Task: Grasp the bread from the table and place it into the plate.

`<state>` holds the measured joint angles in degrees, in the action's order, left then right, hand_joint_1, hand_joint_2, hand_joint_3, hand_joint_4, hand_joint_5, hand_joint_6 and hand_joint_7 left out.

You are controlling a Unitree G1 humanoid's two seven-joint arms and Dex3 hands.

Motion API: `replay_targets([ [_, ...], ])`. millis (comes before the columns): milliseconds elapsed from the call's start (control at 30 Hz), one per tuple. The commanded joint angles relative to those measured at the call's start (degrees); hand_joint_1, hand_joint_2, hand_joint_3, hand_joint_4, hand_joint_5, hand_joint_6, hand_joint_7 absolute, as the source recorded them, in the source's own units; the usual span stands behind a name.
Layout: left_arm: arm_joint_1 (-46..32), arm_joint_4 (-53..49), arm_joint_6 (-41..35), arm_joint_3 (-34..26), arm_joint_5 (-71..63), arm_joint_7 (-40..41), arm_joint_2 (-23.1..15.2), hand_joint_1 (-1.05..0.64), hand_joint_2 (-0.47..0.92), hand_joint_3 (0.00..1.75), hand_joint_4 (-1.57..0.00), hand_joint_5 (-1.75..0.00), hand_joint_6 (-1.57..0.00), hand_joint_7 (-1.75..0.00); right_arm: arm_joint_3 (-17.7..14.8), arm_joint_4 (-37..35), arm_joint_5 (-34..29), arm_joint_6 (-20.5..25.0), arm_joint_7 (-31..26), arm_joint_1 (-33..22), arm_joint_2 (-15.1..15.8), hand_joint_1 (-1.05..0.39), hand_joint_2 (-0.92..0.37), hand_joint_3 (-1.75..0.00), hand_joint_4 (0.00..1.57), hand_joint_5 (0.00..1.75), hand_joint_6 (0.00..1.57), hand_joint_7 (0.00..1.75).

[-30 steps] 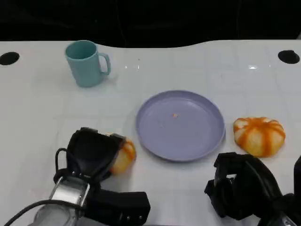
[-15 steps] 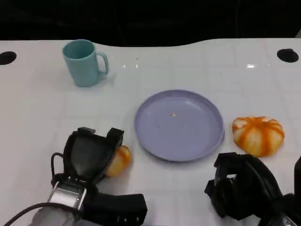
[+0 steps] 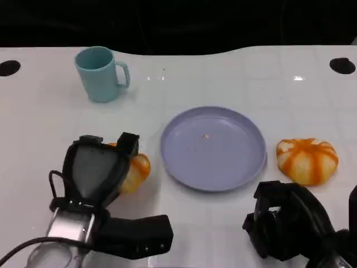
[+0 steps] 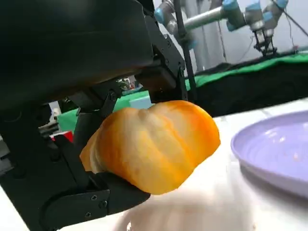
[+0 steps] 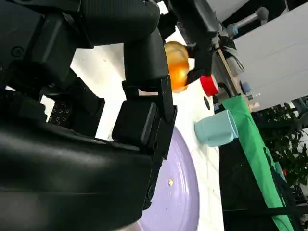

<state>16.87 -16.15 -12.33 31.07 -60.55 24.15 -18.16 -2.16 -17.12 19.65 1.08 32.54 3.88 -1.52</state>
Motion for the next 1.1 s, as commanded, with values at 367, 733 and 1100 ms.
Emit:
replay_targets([
  [367,3.9,1.4,4.5,-3.0,-0.6,4.5,-0.2,-0.32,0.15,1.57,-1.17,-1.75,-0.86,-1.47,0.1,0.5,-0.2,-0.1,-0.3,-0.2,0.7,-1.05,-0.02,-1.50,1.46,1.47,1.57,1.00],
  [733,9.8,-4.4,7.5,-1.7,-0.2,7.1,3.0,-0.40,0.21,1.47,-1.15,-1.75,-0.84,-1.64,-0.2,-0.1,0.1,-0.3,0.2,0.0,0.8,-1.05,-0.02,-1.49,1.45,1.47,1.57,1.00],
  [1100,16.7,-12.4,11.5,-0.7,2.6,7.2,8.4,-0.42,0.24,1.54,-1.20,-1.75,-0.89,-1.50,-0.3,-0.4,0.0,-1.3,0.8,-0.4,0.9,-1.05,-0.03,-1.50,1.46,1.47,1.57,0.99],
])
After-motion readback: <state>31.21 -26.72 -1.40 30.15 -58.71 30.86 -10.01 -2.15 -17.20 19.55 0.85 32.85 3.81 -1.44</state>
